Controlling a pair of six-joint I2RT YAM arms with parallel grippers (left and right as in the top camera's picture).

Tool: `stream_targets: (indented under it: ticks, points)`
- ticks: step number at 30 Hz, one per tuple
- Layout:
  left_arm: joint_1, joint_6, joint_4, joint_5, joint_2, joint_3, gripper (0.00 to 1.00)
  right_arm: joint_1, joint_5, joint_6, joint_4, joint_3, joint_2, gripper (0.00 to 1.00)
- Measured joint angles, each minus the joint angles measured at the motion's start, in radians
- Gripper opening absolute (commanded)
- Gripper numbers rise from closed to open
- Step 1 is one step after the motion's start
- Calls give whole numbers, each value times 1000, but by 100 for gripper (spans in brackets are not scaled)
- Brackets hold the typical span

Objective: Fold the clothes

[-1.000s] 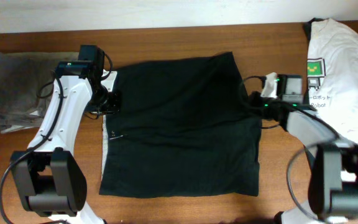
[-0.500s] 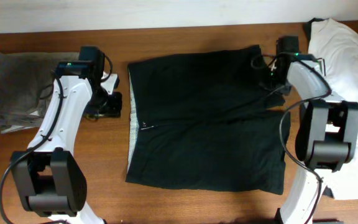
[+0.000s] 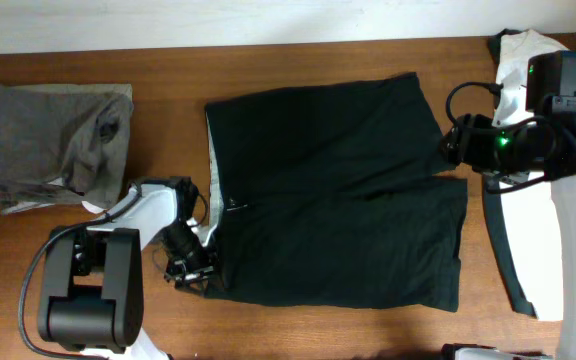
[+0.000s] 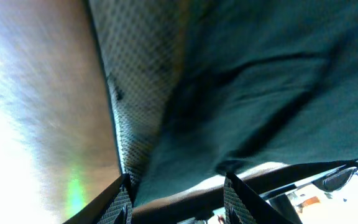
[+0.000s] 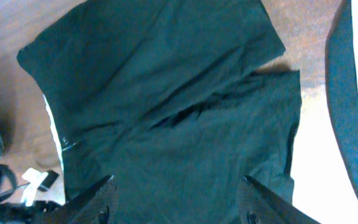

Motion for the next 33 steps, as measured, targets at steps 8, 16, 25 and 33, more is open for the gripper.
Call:
stream_targets:
  ticks: [8,16,25,33]
  points:
    - [-5,-77,58,-31,-1,-46,1,-42,-4,23,41,-251,-8,69]
    - [98,-77,37,-39,-174,87,1,-315,-24,77,120,-738,-5,50]
    - [99,-77,49,-42,-208,89,1,-315,-111,201,254,-1126,-7,49]
    - [99,-76,52,-42,-208,89,0,-315,-34,281,396,-1133,-7,4]
